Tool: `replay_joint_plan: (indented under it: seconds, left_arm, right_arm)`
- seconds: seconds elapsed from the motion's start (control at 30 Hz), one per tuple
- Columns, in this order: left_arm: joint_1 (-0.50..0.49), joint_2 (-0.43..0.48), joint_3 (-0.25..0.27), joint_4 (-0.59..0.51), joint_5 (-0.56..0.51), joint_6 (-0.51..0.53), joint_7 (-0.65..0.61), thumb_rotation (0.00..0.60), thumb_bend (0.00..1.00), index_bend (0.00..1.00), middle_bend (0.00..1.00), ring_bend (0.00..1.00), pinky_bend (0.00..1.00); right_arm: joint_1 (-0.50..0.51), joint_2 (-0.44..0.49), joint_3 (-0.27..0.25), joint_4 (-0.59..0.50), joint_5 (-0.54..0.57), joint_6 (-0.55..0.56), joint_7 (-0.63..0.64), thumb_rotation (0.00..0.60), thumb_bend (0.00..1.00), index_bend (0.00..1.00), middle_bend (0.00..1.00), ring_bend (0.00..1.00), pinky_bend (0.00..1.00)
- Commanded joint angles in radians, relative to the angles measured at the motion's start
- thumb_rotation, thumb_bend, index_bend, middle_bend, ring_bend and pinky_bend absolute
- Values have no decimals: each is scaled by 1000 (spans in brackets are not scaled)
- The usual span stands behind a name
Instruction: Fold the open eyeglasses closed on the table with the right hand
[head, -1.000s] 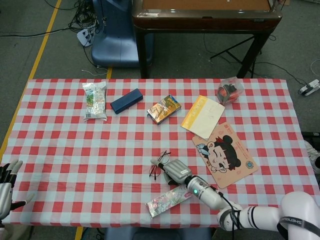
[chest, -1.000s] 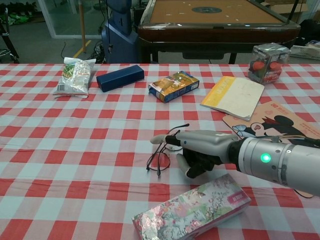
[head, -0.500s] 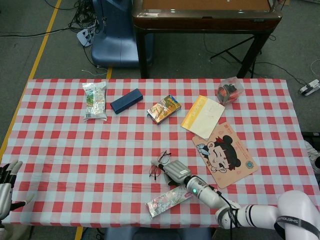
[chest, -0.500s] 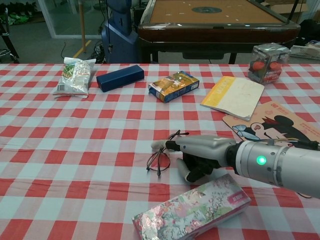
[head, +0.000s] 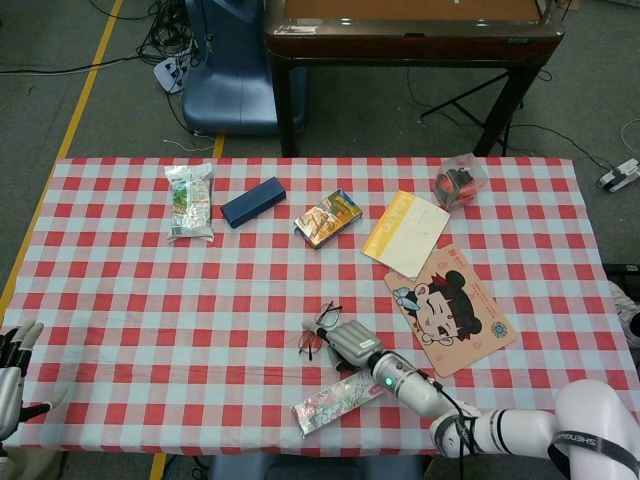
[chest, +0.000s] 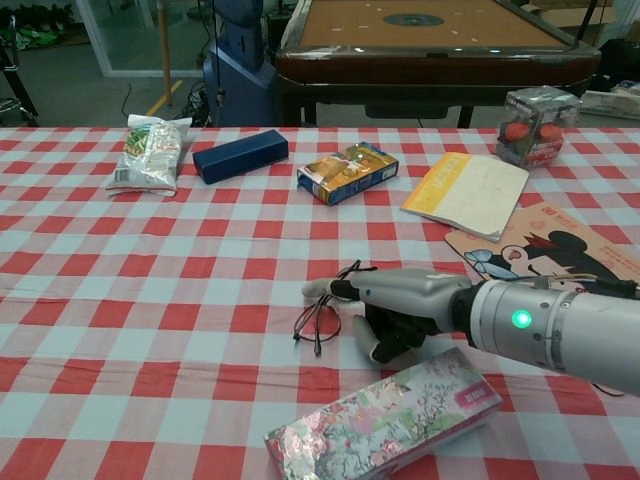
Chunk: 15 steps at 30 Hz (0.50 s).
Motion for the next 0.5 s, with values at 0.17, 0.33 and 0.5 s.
replay_joint_plan:
  seconds: [0.17, 0.33, 0.5]
  left_arm:
    - [0, 2, -3, 2, -1, 1, -5, 600, 164, 0, 0, 0, 0]
    - [-5, 1, -5, 3, 3, -2, -6, 600, 164, 0, 0, 0, 0]
    - [-12, 1, -9, -4, 13, 1, -1, 600, 165, 0, 0, 0, 0]
  right_arm:
    - [-57, 98, -11, -107, -114, 153, -11, 600, 809, 0, 1000, 1000, 1000]
    - [-127, 215, -32, -201, -139, 283, -92, 600, 791, 0, 988, 1000, 1000]
    - [-216, 314, -54, -271, -142, 430, -185, 600, 768, 0, 907, 966, 950]
